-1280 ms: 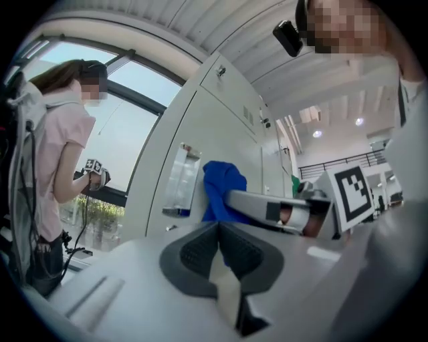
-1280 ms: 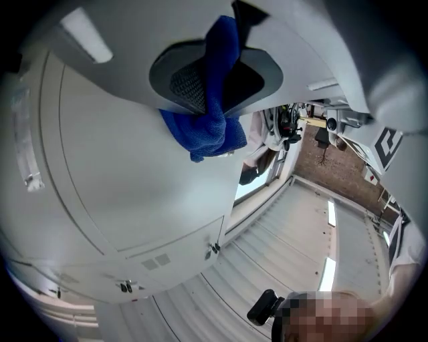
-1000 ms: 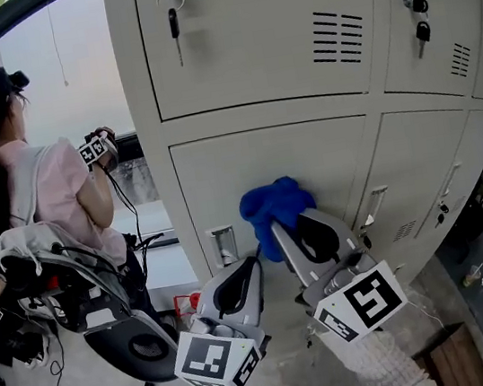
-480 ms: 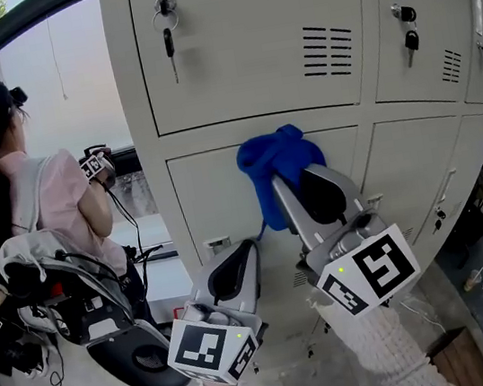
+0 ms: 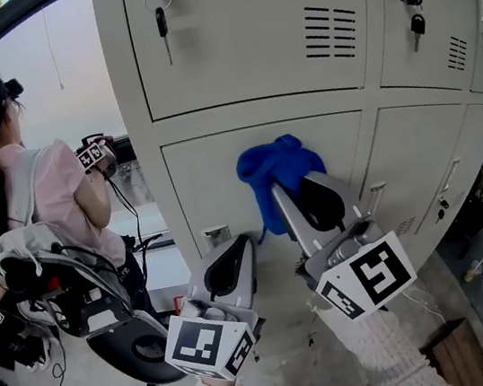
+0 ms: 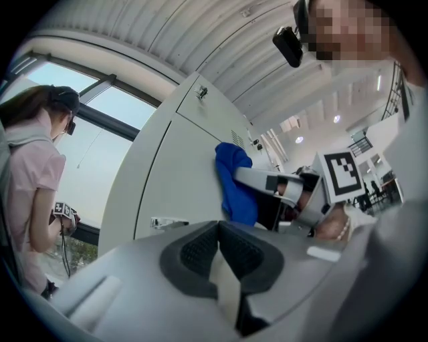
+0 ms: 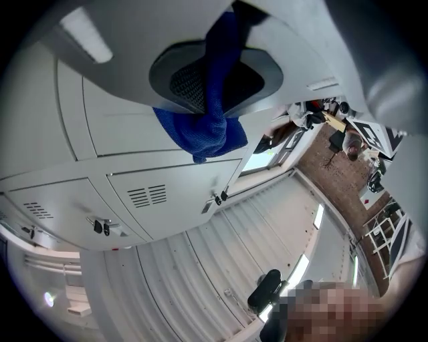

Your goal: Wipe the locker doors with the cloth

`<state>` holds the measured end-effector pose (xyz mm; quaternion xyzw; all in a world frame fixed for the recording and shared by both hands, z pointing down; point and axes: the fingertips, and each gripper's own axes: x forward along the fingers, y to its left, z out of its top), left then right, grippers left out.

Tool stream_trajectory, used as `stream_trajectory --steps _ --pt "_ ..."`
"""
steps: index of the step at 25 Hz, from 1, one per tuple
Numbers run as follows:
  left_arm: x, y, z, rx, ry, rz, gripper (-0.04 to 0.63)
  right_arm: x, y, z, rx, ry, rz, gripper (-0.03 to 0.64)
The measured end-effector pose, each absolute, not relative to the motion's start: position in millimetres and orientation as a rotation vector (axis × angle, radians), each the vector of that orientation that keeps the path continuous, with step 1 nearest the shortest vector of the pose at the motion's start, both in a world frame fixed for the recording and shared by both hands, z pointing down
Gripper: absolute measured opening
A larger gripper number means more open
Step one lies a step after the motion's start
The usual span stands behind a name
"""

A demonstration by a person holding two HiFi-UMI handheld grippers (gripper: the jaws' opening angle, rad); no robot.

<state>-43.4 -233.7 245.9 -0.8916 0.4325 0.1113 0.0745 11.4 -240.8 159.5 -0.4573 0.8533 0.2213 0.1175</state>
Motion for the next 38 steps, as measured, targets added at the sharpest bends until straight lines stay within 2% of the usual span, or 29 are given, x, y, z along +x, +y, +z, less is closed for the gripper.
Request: stream_trajectory --steps 16,25,32,38 --pt "-50 -232 341 -2.819 1.446 0.178 0.0 2 -250 324 -1.466 2.734 0.335 0.057" --pt "-47 -229 386 -2.899 1.49 0.088 0.0 0 -253 385 -1.501 2.806 0.163 0.057" --pt "-52 -228 410 -2.928 1.542 0.042 0.0 1 -253 407 -1.53 2.837 0.076 0.057" --pt "-40 -225 397 -2.931 1.482 0.06 0.0 5 -247 393 -1.524 2.808 0.086 0.057"
